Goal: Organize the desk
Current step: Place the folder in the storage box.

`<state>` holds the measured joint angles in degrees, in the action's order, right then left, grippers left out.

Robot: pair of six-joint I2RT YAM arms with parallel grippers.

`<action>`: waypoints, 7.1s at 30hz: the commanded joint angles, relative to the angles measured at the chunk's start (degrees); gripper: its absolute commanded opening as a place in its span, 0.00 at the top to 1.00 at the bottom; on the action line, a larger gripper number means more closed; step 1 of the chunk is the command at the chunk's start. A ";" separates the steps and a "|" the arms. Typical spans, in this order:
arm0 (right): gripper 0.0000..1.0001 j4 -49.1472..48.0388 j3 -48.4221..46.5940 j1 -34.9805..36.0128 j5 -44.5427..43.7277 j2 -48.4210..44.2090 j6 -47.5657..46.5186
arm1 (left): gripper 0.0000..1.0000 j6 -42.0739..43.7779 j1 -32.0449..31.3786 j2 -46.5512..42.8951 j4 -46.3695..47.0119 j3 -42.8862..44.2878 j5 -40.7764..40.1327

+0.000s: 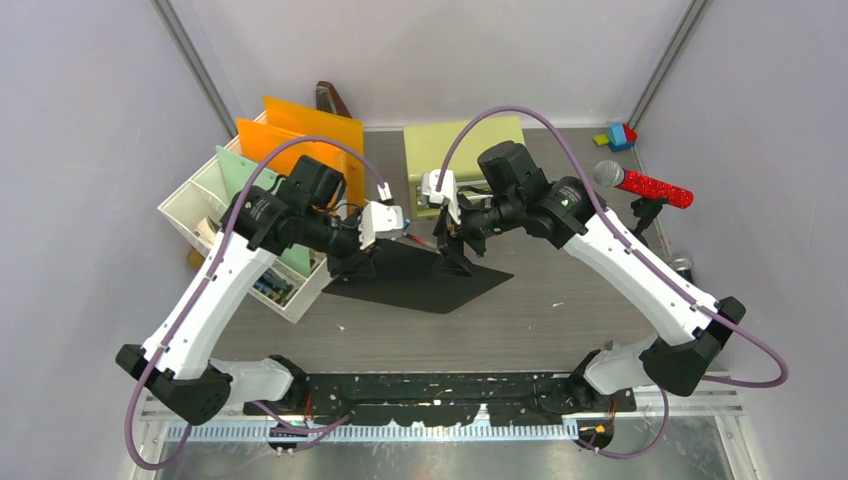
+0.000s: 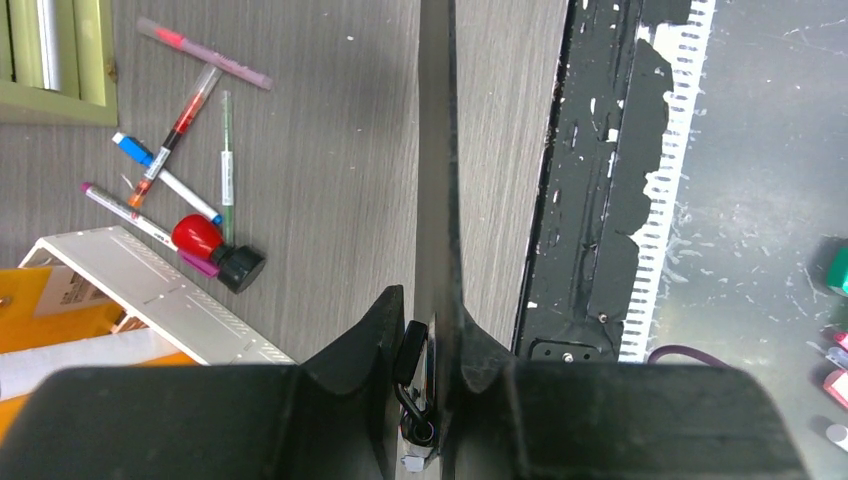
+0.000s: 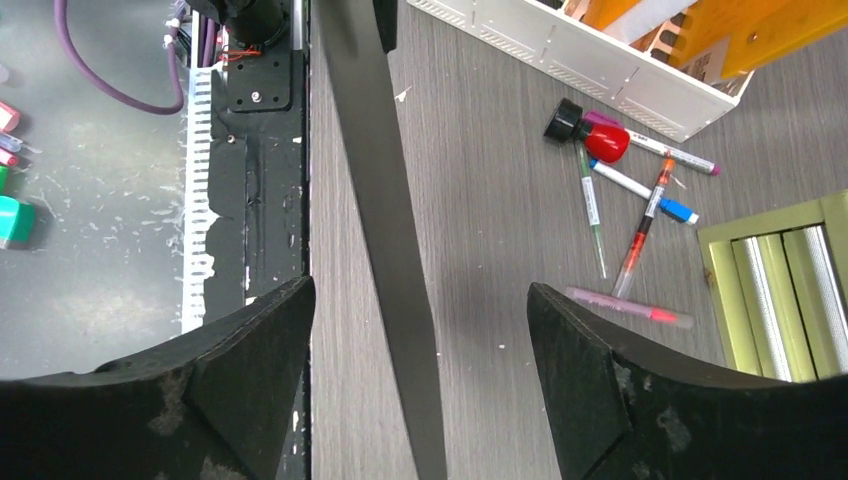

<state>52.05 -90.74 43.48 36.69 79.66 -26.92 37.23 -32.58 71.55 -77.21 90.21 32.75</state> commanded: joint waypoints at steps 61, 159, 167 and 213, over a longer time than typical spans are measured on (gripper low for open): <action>1.00 -11.49 -0.97 -3.49 -0.18 -5.93 15.39 | 0.01 -20.75 56.22 22.36 8.11 36.28 -26.45; 1.00 -25.82 -30.09 3.70 9.13 25.93 28.58 | 0.02 13.91 40.07 15.52 -16.72 42.32 7.42; 1.00 -24.38 -29.21 3.71 8.13 23.63 27.18 | 0.15 16.06 39.31 17.28 -22.46 42.32 12.27; 0.28 -25.46 -20.04 6.57 1.29 21.67 28.22 | 1.00 23.84 24.94 0.78 -24.67 36.27 -13.02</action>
<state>27.09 -112.71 49.56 37.82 104.36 1.63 58.92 -7.79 73.71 -91.05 125.84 25.02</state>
